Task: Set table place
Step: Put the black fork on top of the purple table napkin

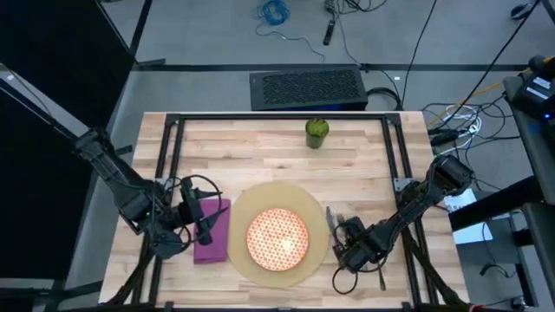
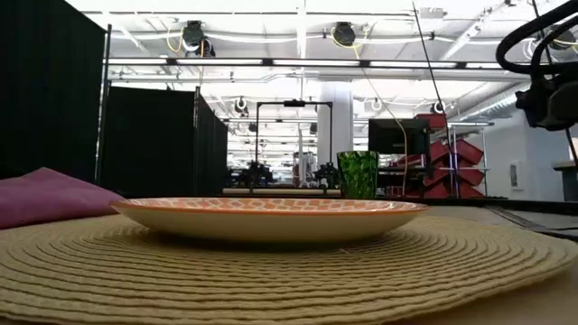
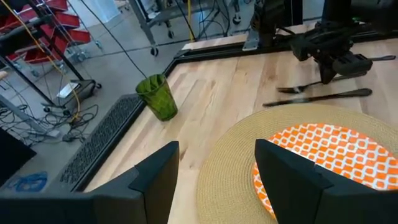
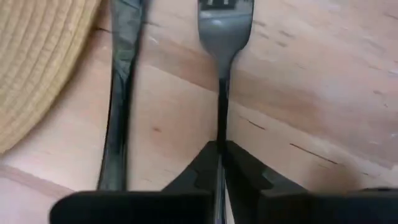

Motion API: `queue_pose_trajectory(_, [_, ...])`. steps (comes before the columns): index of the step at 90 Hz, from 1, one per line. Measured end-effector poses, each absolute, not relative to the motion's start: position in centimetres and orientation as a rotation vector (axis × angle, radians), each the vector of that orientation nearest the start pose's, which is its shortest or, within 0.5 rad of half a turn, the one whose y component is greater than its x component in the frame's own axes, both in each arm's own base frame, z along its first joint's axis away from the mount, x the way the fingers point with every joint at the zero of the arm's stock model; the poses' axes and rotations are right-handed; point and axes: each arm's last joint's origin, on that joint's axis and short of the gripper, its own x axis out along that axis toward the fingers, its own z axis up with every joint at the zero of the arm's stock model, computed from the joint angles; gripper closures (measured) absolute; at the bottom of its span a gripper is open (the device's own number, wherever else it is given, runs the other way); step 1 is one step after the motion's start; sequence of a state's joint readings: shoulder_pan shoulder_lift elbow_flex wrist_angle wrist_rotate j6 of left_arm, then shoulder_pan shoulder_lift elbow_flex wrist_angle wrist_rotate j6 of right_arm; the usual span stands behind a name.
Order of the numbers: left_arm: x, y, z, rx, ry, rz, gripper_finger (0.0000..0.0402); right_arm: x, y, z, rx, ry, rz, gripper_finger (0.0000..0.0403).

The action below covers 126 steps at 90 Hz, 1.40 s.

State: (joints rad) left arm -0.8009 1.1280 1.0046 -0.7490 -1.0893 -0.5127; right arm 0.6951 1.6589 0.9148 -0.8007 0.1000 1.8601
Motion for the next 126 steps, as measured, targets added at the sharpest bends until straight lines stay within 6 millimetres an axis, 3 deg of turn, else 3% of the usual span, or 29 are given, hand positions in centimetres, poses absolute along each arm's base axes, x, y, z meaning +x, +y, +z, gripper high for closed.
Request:
queue_pose_trajectory(34, [16.6,-13.4,31.2,0.169,0.382,0.392,0.0203,21.1,14.4,20.4,0.812,1.071,-0.774,0.0402])
queue_pose_trajectory(54, [17.4,-13.1,31.4,0.144,0.342,0.457,0.0203,24.6,12.4,23.7,0.739,0.733,-0.516,0.0402])
queue_pose_trajectory(75, [17.9,-13.0,32.1,0.086,0.246,0.538,0.0203,28.5,9.9,26.3,0.523,0.451,-0.347,0.0403])
queue_pose_trajectory(88, [19.4,-12.9,32.4,0.044,0.235,0.523,0.0203,30.4,8.2,27.8,0.448,0.304,-0.238,0.0403])
queue_pose_trajectory(101, [22.1,-12.4,34.2,0.014,0.17,0.323,0.0203,31.5,7.1,28.1,0.42,0.262,-0.156,0.0403])
queue_pose_trajectory(112, [23.4,-10.4,34.1,0.061,0.189,0.35,0.0211,31.5,7.1,28.1,0.378,0.26,-0.145,0.0403])
queue_pose_trajectory(126, [25.7,-7.7,33.3,0.028,0.243,0.226,0.0223,31.7,7.3,28.9,0.343,0.201,-0.071,0.0403])
